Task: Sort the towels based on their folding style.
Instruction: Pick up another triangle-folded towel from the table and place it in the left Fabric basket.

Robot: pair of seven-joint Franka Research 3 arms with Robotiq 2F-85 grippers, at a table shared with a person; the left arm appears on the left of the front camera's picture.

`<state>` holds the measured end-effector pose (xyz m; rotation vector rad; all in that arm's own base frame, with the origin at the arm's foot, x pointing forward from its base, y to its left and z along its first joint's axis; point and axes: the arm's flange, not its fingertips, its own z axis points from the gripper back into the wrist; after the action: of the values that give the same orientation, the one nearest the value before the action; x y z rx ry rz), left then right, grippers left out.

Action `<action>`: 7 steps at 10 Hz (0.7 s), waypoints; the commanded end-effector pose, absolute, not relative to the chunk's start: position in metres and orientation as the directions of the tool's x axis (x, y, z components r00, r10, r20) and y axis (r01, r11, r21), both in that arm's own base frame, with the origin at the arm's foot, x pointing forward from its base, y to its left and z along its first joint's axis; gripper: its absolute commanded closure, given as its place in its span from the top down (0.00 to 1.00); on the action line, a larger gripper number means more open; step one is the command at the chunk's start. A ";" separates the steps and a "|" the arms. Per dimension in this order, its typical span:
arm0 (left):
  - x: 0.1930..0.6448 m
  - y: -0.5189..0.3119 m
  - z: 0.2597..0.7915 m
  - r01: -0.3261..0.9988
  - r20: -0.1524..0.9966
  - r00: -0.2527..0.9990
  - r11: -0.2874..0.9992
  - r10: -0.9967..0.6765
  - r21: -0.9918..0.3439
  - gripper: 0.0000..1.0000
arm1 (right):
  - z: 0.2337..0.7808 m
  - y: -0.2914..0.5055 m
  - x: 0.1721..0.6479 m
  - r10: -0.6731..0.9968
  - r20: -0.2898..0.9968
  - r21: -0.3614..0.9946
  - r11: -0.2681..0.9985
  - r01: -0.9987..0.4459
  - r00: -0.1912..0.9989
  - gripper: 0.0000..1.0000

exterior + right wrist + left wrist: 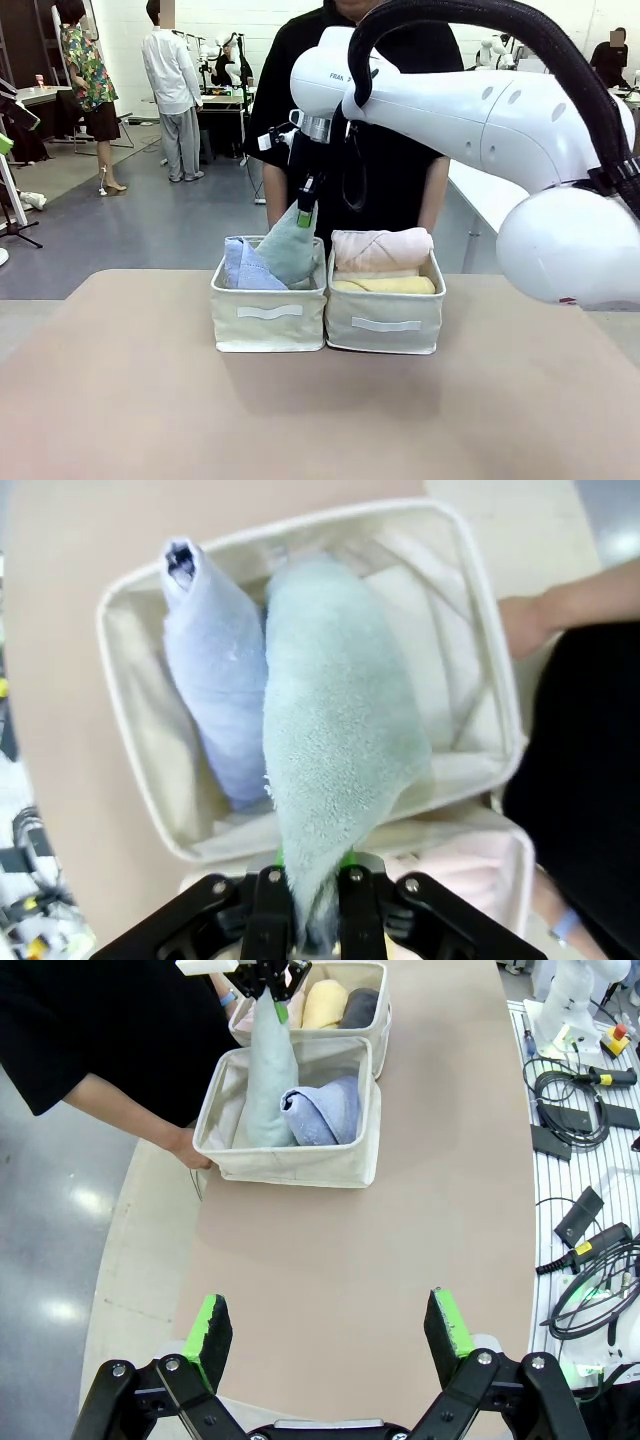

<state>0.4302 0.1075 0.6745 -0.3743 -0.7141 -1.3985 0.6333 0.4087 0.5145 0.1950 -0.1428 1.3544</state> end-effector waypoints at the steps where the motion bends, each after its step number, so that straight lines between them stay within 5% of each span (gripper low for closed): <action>1: 0.429 0.108 0.675 0.973 0.659 0.005 0.156 -0.752 0.172 1.00 | 0.535 0.423 0.653 0.952 0.259 0.095 0.144 -0.985 0.164 0.15; 7: 0.429 0.108 0.675 0.973 0.659 0.005 0.156 -0.752 0.172 1.00 | 0.514 0.429 0.656 0.974 0.164 0.222 0.120 -0.968 0.159 0.15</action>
<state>0.4302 0.1075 0.6745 -0.3743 -0.7141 -1.3984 0.6243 0.4110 0.4967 0.2701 -0.0187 1.4164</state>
